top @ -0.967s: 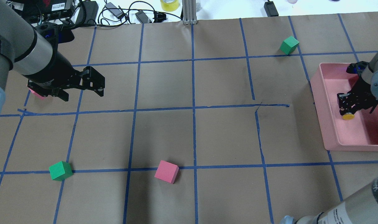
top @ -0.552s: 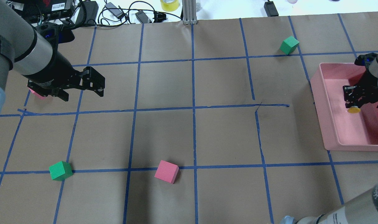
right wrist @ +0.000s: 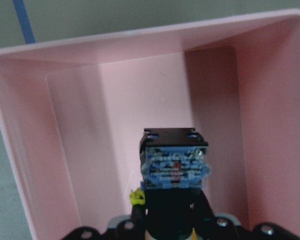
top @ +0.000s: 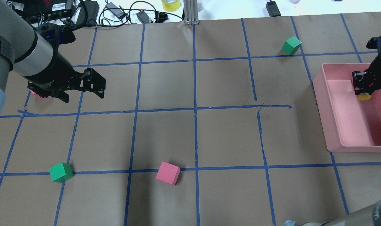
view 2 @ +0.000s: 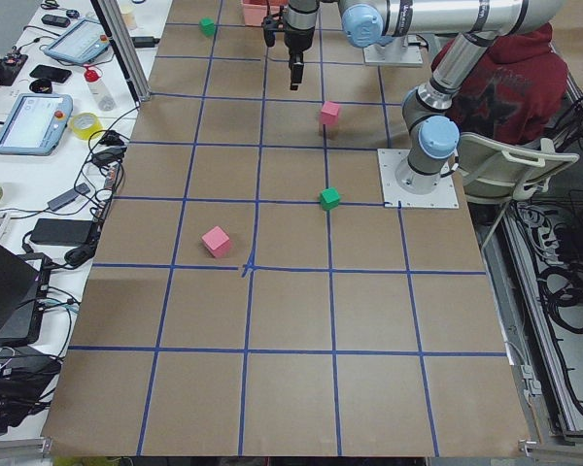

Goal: Align button upright
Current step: 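Lift the button out of the tray and carry it to the table center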

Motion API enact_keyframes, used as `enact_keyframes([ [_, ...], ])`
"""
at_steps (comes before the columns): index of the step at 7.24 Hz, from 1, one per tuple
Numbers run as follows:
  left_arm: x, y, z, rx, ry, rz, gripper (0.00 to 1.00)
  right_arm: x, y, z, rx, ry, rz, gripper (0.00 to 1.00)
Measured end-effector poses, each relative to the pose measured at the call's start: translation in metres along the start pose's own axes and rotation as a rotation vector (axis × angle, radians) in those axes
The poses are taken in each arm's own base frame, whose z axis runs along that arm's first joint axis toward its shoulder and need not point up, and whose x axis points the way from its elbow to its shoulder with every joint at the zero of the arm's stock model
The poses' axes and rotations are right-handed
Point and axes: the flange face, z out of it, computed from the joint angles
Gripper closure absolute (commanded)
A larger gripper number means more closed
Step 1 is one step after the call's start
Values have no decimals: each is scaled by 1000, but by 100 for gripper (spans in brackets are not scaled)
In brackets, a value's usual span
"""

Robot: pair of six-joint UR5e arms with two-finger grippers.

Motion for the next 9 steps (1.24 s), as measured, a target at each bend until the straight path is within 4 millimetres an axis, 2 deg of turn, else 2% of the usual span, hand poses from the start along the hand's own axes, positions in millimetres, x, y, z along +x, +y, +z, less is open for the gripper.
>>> enact_keyframes([
  [1,0,0,0,-1,-3,2,0,-16,-7,-19,16,4,-31,100],
  [3,-1,1,0,-3,-9,2,0,-79,-14,-46,31,4,-130,98],
  [5,-2,2,0,-10,-10,1,0,-144,-11,-48,32,-29,-145,100],
  [7,-2,3,1,-17,-10,1,0,-231,5,-52,33,-59,-154,100],
  [9,-2,4,1,-24,-10,1,0,-313,27,-46,19,-70,-139,100],
])
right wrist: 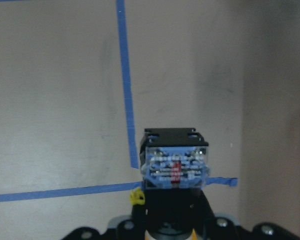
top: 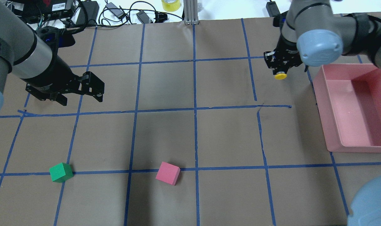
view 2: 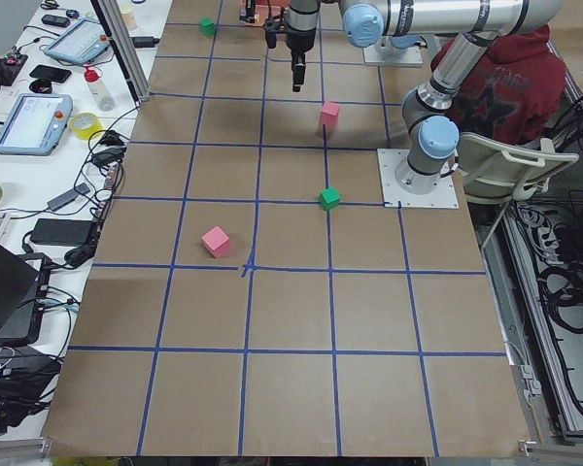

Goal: Align button upright
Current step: 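Lift the button out of the tray and carry it to the table center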

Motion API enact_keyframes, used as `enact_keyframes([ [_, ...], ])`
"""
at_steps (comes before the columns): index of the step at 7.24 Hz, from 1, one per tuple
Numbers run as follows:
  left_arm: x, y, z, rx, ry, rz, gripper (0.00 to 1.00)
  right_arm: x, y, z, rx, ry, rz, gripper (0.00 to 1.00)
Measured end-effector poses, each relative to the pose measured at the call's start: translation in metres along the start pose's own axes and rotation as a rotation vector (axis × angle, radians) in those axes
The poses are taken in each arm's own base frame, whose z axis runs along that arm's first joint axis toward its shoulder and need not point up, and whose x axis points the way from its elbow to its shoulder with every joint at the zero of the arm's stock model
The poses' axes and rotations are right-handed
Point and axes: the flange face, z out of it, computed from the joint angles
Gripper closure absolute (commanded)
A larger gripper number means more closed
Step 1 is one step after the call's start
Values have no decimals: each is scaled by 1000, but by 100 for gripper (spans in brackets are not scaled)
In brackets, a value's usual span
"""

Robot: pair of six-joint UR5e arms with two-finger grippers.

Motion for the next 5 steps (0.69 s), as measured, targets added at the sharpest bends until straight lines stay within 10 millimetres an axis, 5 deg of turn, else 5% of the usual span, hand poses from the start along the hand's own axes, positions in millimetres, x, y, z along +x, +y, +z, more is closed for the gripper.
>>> enact_keyframes([
  [5,0,0,0,-1,0,0,0,-109,20,41,-77,-178,135,100],
])
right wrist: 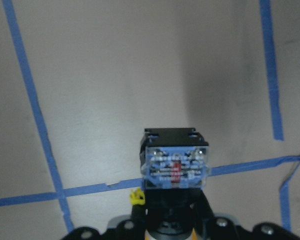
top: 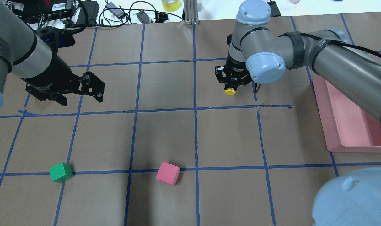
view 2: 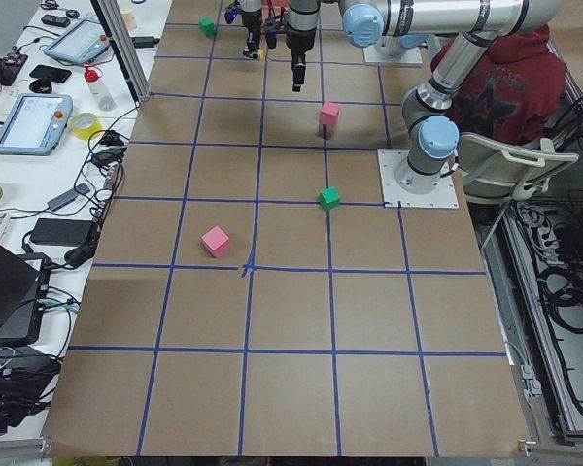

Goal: Align button upright
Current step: 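Lift the button out of the tray and carry it to the table center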

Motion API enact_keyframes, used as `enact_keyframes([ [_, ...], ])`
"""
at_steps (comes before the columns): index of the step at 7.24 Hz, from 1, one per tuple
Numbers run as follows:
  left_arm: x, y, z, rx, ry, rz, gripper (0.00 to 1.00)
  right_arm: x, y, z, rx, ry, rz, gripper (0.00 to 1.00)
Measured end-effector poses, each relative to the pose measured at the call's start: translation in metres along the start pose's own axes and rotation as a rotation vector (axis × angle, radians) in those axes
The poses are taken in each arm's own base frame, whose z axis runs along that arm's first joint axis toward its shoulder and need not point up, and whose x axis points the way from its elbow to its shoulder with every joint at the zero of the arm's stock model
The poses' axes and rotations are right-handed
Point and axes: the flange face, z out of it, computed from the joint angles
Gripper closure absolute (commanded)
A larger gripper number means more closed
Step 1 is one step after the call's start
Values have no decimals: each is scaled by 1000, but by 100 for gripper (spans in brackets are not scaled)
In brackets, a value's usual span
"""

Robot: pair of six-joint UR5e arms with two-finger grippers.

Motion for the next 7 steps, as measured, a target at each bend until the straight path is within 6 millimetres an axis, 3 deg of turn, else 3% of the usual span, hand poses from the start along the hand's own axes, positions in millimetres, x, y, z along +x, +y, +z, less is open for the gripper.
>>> enact_keyframes([
  [2,0,0,0,0,0,0,0,-27,3,22,-54,-156,88,100],
  [4,0,0,0,-1,0,0,0,-41,-6,51,-79,-263,122,100],
  [7,0,0,1,-3,-1,0,0,-55,-12,68,-104,-394,104,100],
])
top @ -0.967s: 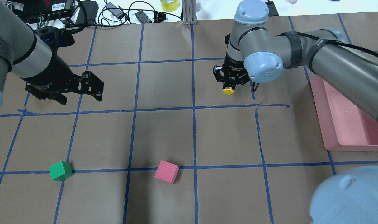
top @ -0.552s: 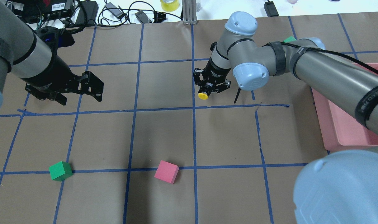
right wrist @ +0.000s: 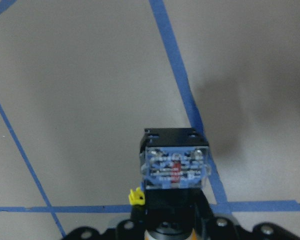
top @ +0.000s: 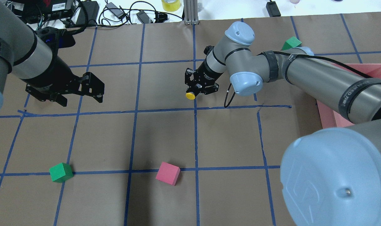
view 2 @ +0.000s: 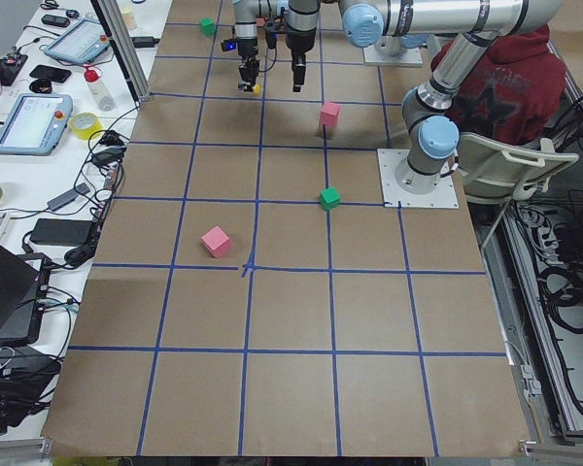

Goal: Align button upright
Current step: 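Lift the button out of the tray and carry it to the table center, then set the button down on its side, open and raise the right gripper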

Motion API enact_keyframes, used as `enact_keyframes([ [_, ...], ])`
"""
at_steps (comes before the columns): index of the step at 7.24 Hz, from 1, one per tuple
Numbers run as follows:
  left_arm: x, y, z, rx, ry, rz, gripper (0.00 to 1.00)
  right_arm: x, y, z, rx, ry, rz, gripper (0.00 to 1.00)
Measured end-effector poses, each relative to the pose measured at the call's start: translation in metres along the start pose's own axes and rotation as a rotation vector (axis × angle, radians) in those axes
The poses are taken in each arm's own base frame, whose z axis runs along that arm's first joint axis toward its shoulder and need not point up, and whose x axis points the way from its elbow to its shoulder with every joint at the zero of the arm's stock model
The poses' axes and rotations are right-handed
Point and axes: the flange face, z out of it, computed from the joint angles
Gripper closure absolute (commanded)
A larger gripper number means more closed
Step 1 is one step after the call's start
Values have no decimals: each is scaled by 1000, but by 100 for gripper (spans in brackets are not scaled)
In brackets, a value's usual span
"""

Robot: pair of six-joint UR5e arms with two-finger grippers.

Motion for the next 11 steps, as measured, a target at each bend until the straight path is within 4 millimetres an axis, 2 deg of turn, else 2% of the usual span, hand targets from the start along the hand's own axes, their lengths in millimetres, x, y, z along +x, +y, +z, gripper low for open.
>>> enact_keyframes([
  [5,0,0,0,0,0,0,0,10,-10,6,61,119,-196,100],
  [9,0,0,1,-2,0,0,0,-17,14,21,30,75,-98,100],
  [10,0,1,1,-5,0,1,0,-19,15,21,27,68,-106,94],
  [11,1,2,1,-10,0,1,0,-20,15,21,27,67,-124,72],
])
